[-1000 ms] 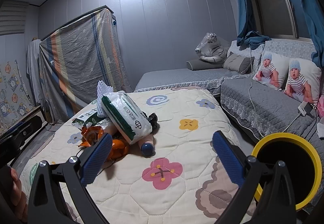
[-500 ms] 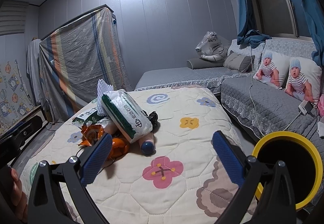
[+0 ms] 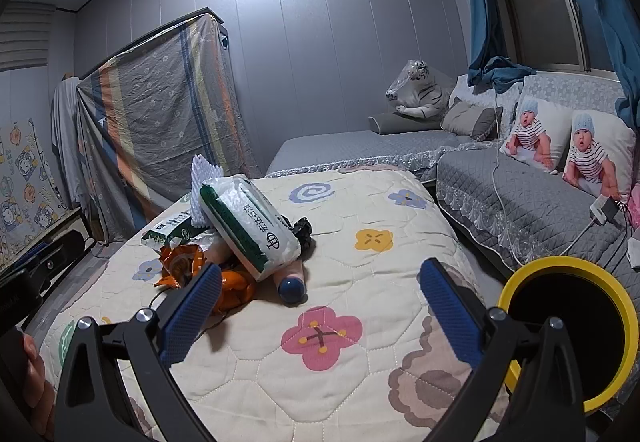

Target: Collect trash

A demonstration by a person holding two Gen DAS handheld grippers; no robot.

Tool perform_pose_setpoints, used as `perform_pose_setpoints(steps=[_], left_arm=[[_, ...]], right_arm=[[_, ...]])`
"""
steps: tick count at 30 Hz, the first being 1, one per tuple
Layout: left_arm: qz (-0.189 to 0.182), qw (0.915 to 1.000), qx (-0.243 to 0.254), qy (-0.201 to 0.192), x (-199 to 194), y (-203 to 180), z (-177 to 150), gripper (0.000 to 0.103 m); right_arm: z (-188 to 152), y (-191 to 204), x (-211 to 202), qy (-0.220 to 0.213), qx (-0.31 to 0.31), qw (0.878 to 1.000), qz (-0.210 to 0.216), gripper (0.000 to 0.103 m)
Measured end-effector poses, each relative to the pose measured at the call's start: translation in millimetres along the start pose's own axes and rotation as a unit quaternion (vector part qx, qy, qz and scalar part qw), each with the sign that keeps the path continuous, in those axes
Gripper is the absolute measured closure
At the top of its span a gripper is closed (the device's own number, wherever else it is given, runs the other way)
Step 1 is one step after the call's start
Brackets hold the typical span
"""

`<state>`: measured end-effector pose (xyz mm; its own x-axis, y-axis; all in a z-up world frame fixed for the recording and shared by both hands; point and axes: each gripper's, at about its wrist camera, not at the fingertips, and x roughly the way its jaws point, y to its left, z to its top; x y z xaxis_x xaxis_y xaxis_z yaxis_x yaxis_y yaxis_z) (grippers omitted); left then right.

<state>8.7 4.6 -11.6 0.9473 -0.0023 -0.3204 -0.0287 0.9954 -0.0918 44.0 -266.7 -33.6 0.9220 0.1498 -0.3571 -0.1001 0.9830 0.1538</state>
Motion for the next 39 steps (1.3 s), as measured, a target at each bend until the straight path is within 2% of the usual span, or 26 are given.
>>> perform_pose_setpoints(steps=[23,33,36,39], left_arm=[[-0.003,0.9999,-0.001,0.014,2,-2,0,0.008],[-0.007,0.9997,-0.003,0.025,6,1,0,0.008],[-0.017,0.9992,-0.004,0.036,12,4,0,0.008],[-0.049,0.997,-0.014,0.059,22,13,-3,0.008]], right_arm=[[1,-2,5,0.004,0.003,1.0,0.0,0.007],[-13,0,6,0.009,0.004,1.0,-0.006,0.007],[-6,-1,9,0.012,0.0,1.0,-0.009,0.007],[-3,2,13,0.012,-0.011,1.0,-0.002,0.007]])
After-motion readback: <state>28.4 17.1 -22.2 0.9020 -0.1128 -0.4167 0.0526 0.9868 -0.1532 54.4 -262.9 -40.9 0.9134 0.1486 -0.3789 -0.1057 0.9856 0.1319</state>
